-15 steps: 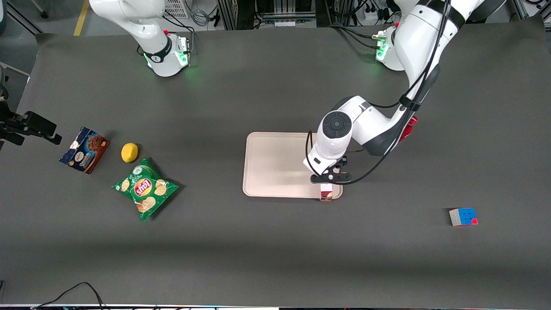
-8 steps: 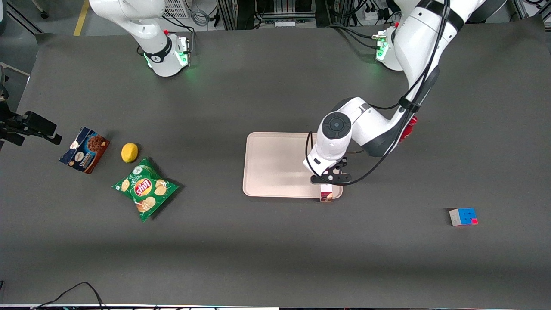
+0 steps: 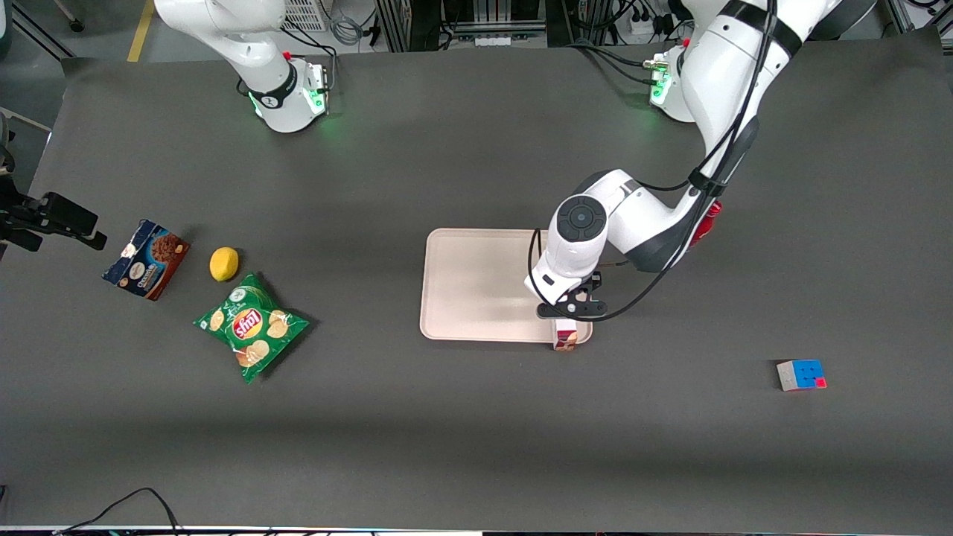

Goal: Place red cookie box on tray
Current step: 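Lower the cookie box onto the tray and open the left gripper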

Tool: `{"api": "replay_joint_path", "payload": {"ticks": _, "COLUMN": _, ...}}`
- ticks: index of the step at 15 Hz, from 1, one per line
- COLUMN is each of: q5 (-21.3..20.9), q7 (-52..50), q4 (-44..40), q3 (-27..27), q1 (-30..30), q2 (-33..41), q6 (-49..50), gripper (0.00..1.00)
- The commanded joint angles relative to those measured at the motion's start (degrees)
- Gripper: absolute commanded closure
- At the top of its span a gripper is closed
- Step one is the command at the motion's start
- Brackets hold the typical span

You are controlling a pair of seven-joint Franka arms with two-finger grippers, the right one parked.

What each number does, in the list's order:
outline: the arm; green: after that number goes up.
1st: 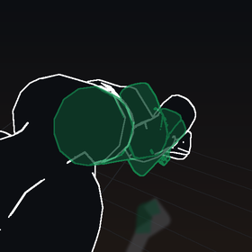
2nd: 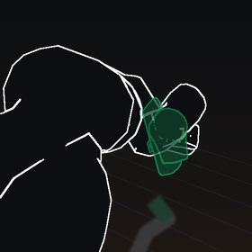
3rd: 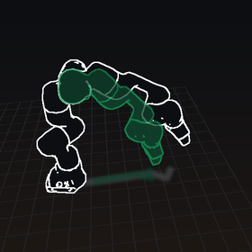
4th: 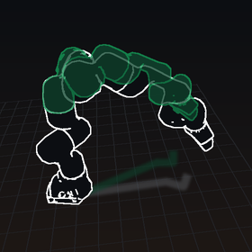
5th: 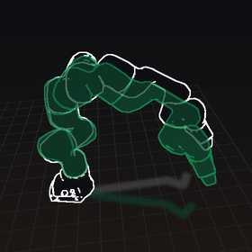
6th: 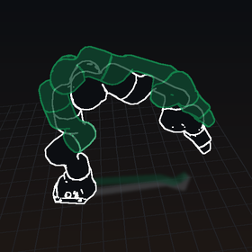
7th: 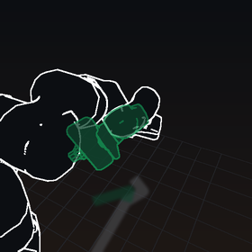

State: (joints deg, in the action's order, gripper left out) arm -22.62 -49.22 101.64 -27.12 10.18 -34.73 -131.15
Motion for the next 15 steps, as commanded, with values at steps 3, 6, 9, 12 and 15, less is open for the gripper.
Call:
{"api": "replay_joint_path", "payload": {"ticks": 3, "q5": -1.1, "q7": -1.0, "q4": 0.4, "q3": -0.1, "q1": -0.1, "q2": 1.1, "q6": 0.7, "gripper": 0.24}}
{"api": "replay_joint_path", "payload": {"ticks": 6, "q5": -1.1, "q7": -1.0, "q4": 0.6, "q3": -0.1, "q1": -0.1, "q2": 1.4, "q6": 0.7, "gripper": 0.24}}
{"api": "replay_joint_path", "payload": {"ticks": 9, "q5": -1.1, "q7": -0.8, "q4": 0.6, "q3": -0.1, "q1": -0.1, "q2": 1.4, "q6": 0.7, "gripper": 0.17}}
{"api": "replay_joint_path", "payload": {"ticks": 12, "q5": -1.1, "q7": -0.8, "q4": 0.6, "q3": -0.1, "q1": -0.1, "q2": 1.6, "q6": 0.8, "gripper": 0.0}}
{"api": "replay_joint_path", "payload": {"ticks": 15, "q5": -1.2, "q7": 2.1, "q4": -1.5, "q3": -0.2, "q1": -0.2, "q2": 2.7, "q6": 4.2, "gripper": 0.0}}
